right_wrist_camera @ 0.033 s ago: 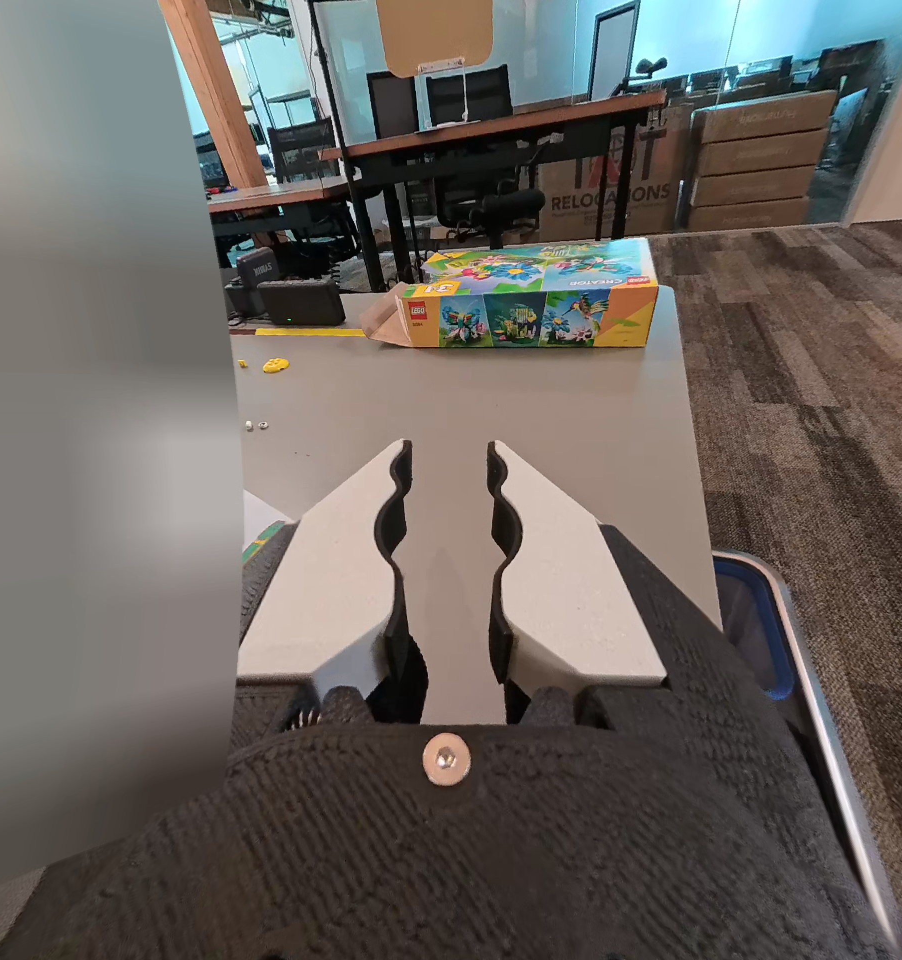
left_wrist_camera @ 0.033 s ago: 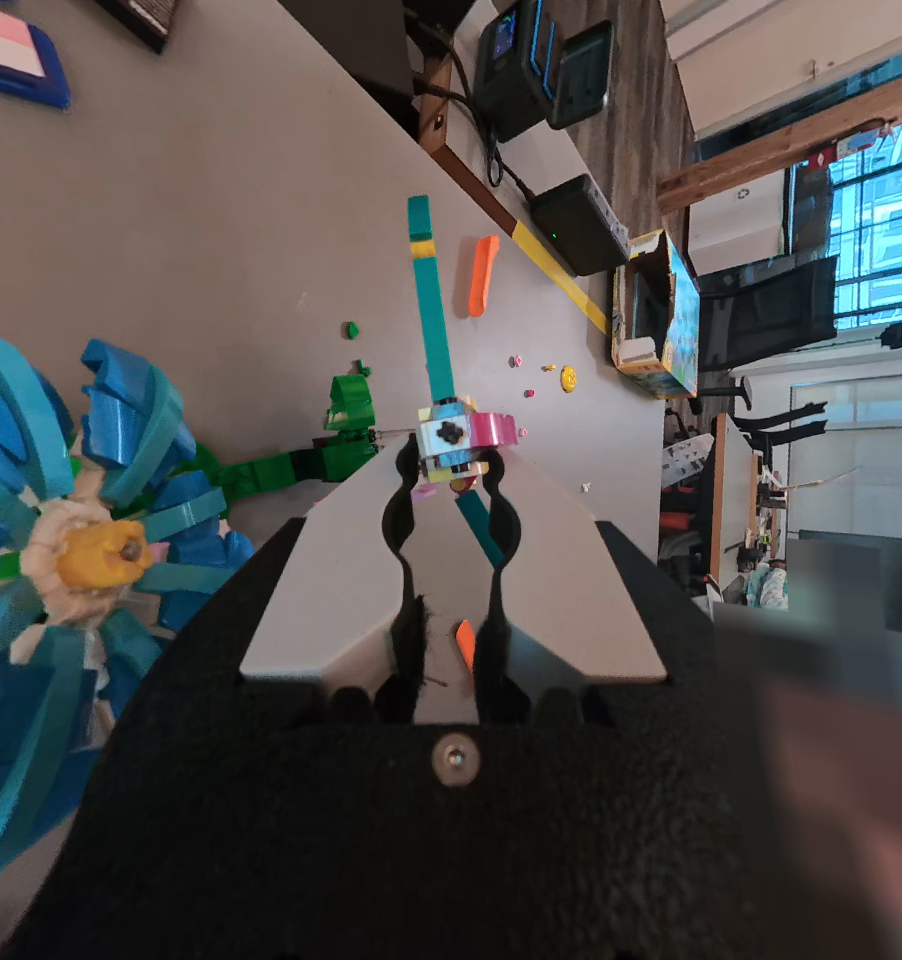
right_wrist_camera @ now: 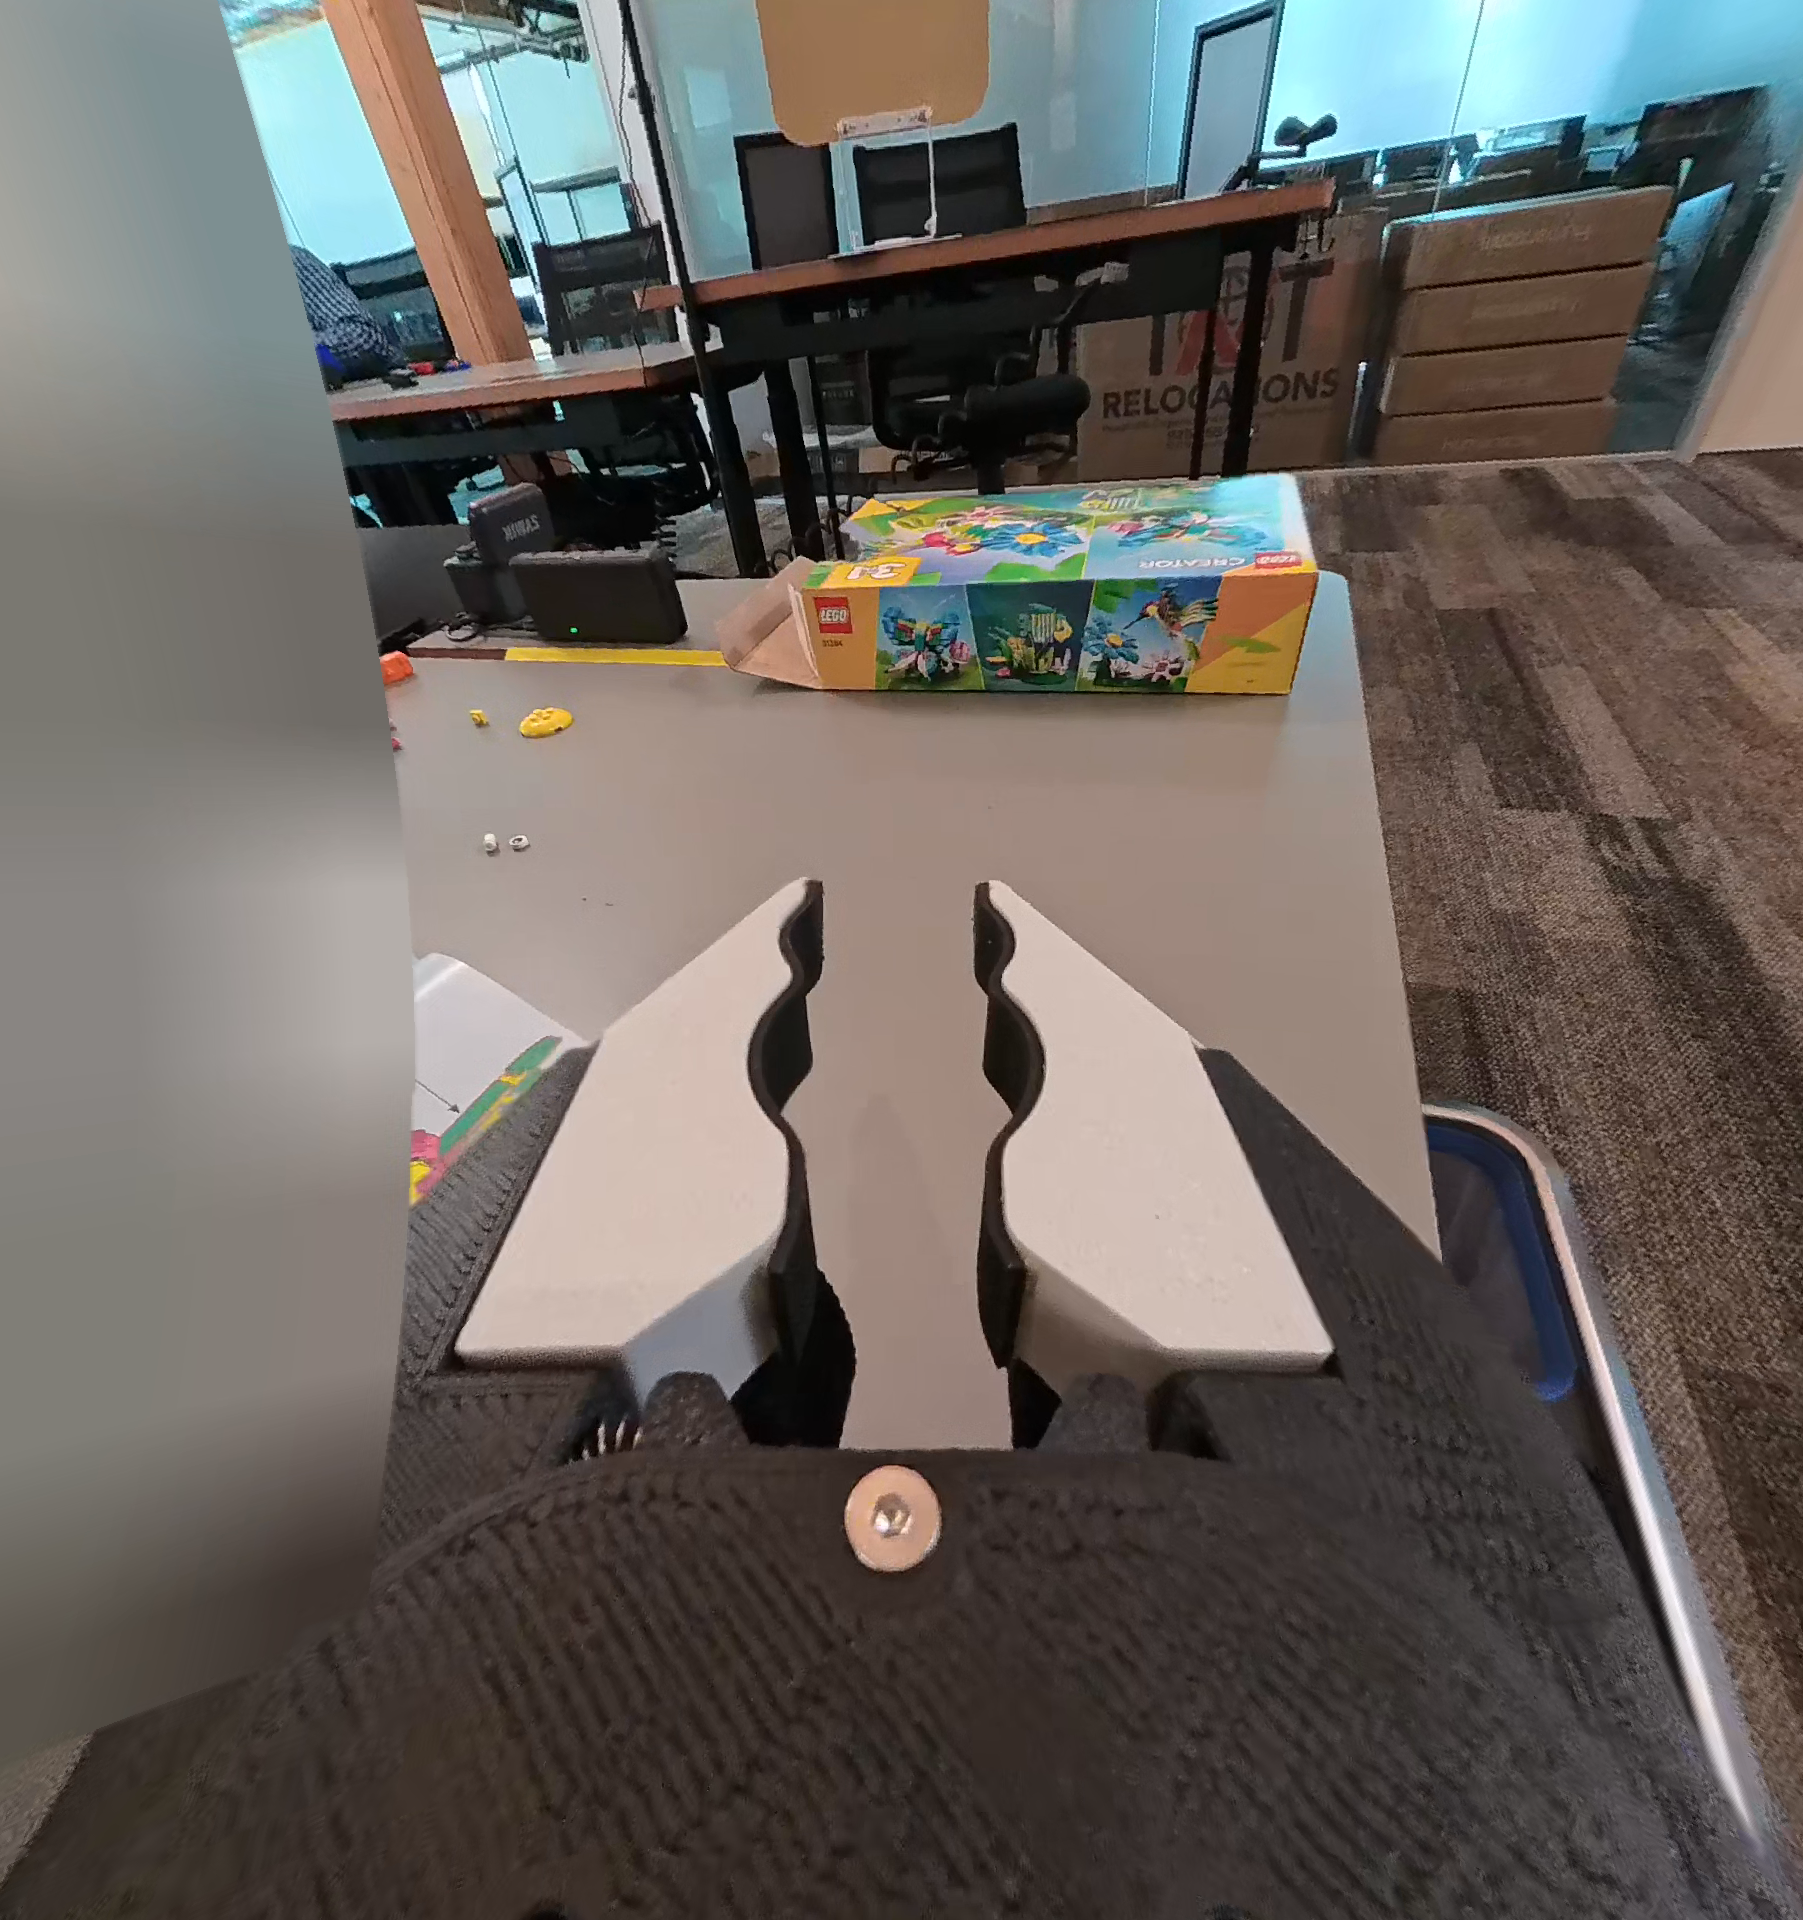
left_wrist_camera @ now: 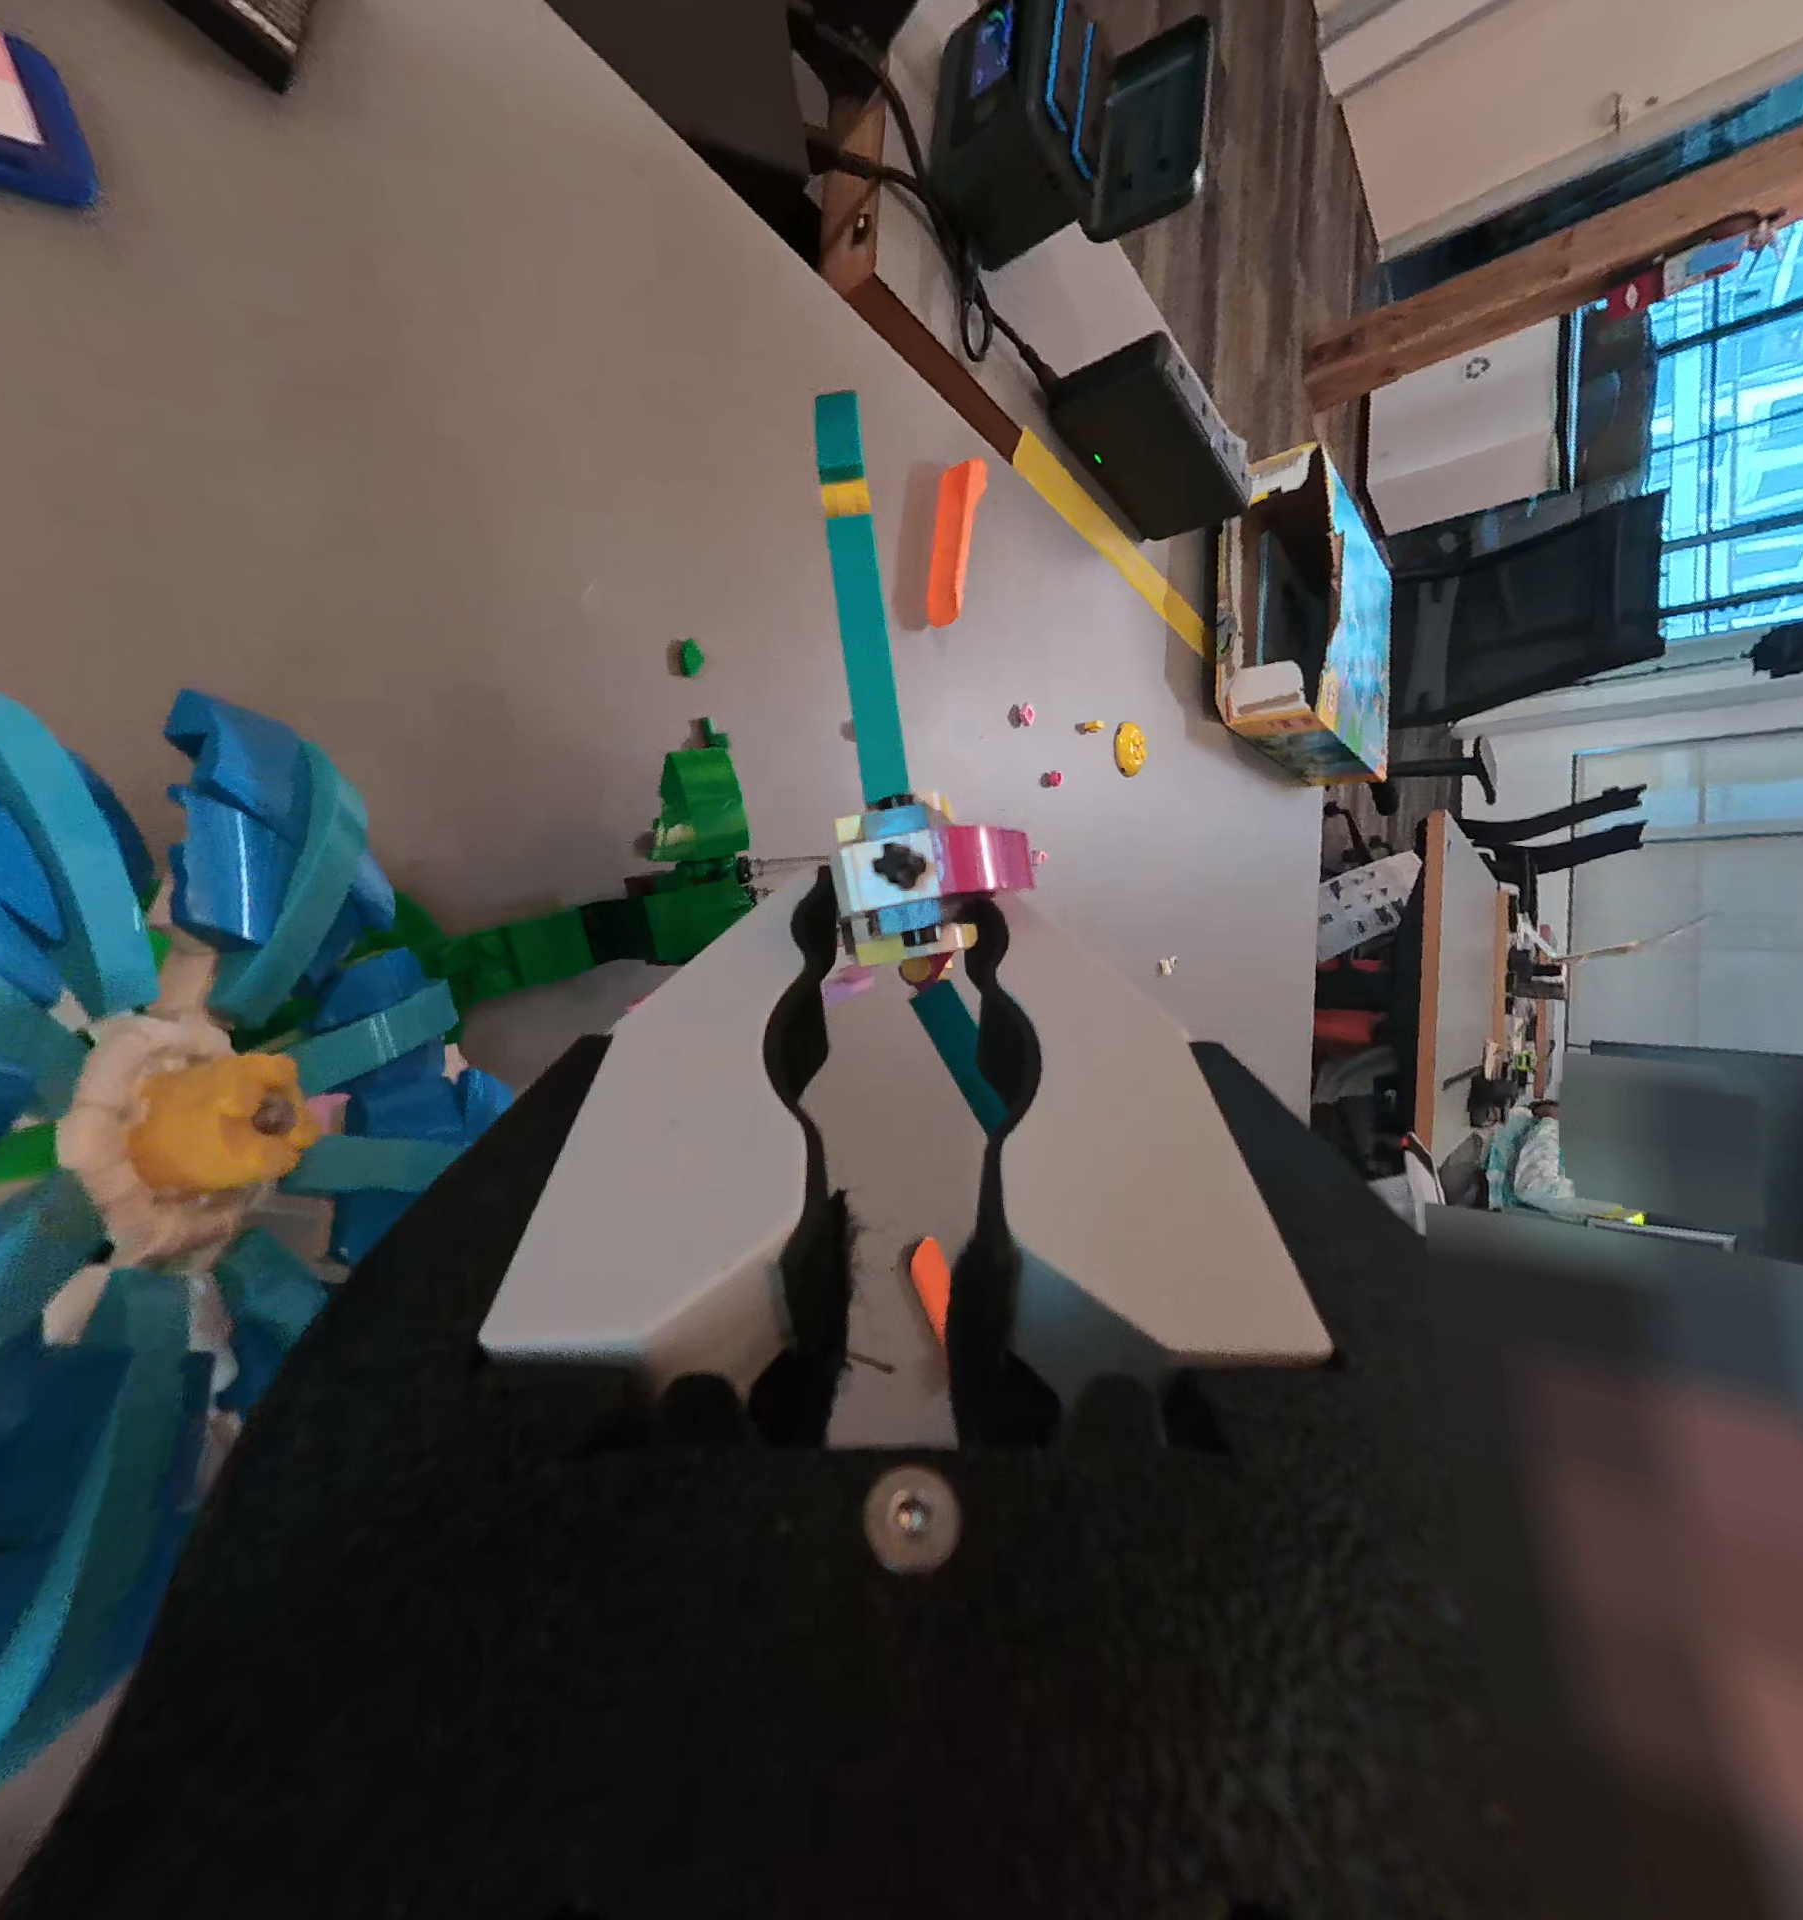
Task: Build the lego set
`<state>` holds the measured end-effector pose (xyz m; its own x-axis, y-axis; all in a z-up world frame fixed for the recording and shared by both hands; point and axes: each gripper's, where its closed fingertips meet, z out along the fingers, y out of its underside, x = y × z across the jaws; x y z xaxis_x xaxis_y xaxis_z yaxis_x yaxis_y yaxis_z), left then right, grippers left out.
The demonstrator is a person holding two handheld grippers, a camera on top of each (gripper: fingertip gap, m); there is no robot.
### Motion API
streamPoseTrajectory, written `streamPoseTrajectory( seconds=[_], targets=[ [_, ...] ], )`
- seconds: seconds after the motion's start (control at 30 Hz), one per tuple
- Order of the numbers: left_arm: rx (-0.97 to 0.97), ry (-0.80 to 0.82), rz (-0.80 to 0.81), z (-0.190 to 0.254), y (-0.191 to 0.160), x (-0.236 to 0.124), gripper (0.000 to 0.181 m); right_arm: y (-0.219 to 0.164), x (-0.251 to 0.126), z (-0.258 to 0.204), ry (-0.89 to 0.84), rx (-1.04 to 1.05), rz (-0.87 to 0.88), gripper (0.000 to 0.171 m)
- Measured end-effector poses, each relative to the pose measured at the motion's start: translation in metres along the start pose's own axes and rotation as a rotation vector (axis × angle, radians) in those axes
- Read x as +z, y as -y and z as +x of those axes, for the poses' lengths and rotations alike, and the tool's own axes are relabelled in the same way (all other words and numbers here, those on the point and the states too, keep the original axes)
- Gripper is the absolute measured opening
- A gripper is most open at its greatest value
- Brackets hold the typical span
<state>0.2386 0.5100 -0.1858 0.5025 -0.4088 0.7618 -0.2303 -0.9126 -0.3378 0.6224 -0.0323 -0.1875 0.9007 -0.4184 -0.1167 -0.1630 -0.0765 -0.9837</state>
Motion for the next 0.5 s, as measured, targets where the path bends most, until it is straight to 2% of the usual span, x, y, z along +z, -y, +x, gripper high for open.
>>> streamPoseTrajectory(
  seconds=[0.17,0.27,0.37,0.43,0.5],
  targets=[
    [0.002,-0.117,-0.042,0.012,-0.002,0.016,0.021,-0.016,0.022,-0.017,0.092,-0.079,-0.057,0.032],
    [0.019,-0.152,-0.062,0.017,-0.004,0.02,0.022,-0.002,0.036,-0.047,0.175,-0.126,-0.072,0.035],
    [0.04,-0.155,-0.079,0.019,-0.008,0.02,0.022,0.043,0.052,-0.119,0.376,-0.212,-0.083,0.038],
    [0.054,-0.151,-0.089,0.019,-0.011,0.018,0.022,0.069,0.066,-0.189,0.592,-0.281,-0.108,0.04],
    [0.05,-0.161,-0.088,0.019,-0.013,0.017,0.021,0.078,0.086,-0.259,0.798,-0.381,-0.156,0.043]
  ],
)
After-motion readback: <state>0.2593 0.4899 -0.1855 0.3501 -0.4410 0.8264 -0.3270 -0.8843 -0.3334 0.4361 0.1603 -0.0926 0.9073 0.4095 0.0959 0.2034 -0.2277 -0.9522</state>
